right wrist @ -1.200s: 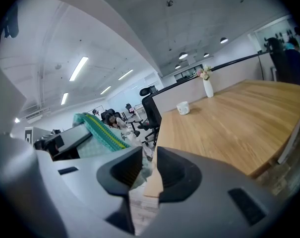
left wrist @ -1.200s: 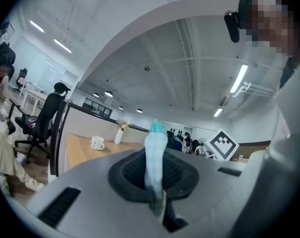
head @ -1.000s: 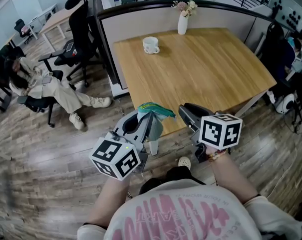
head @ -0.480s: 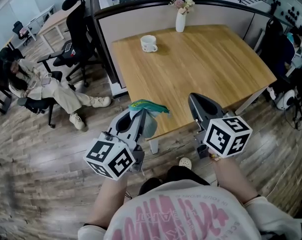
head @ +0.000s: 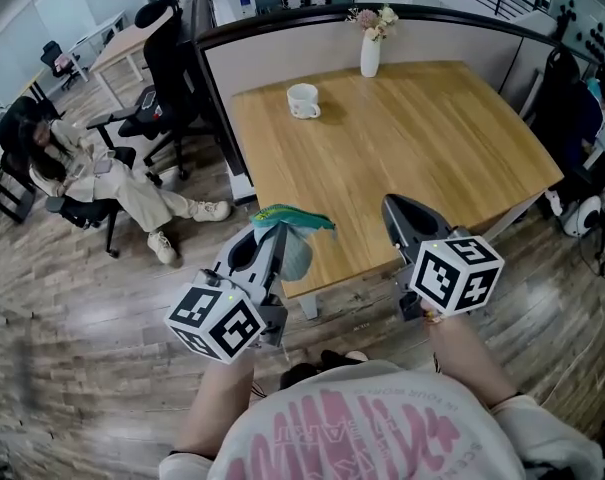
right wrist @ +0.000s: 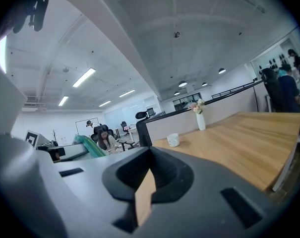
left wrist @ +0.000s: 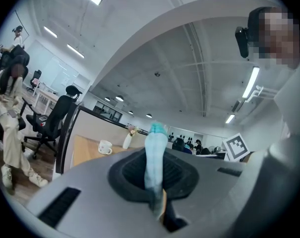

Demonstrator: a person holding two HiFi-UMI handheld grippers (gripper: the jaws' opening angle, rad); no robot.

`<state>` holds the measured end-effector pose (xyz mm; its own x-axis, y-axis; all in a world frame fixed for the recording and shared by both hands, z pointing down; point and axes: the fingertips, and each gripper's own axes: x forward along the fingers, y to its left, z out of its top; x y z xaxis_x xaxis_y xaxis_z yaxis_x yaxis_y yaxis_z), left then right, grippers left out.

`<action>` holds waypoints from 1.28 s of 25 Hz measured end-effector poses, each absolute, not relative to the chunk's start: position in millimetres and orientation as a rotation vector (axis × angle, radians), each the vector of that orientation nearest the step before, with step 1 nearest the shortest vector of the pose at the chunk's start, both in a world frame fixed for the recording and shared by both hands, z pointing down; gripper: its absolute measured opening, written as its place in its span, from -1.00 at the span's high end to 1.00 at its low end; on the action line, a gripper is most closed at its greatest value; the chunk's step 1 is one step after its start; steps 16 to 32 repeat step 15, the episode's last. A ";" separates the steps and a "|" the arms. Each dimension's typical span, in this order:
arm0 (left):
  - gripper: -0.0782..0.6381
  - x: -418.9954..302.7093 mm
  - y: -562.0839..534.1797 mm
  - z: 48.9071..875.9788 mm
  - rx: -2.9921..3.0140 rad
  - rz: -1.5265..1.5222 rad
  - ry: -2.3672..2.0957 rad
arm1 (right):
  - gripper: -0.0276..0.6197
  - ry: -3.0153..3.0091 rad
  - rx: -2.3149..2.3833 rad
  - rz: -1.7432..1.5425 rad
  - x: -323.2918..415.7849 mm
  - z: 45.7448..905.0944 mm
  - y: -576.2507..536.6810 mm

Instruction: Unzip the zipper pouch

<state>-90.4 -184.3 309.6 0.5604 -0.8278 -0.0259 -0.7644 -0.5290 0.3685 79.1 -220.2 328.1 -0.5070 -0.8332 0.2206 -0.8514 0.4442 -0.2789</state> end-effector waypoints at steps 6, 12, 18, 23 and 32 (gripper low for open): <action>0.76 -72.2 -202.9 300.5 2.465 -0.289 -1.341 | 0.92 -2.636 1.491 0.547 99.7 321.9 -244.9; 0.76 -56.1 -217.3 299.6 2.459 -0.294 -1.367 | 0.92 -2.635 1.454 0.549 117.6 328.3 -261.1; 0.76 -48.7 -221.9 296.0 2.451 -0.322 -1.369 | 0.92 -2.641 1.429 0.550 125.1 329.5 -263.1; 0.76 -48.7 -221.9 296.0 2.451 -0.322 -1.369 | 0.92 -2.641 1.429 0.550 125.1 329.5 -263.1; 0.76 -48.7 -221.9 296.0 2.451 -0.322 -1.369 | 0.92 -2.641 1.429 0.550 125.1 329.5 -263.1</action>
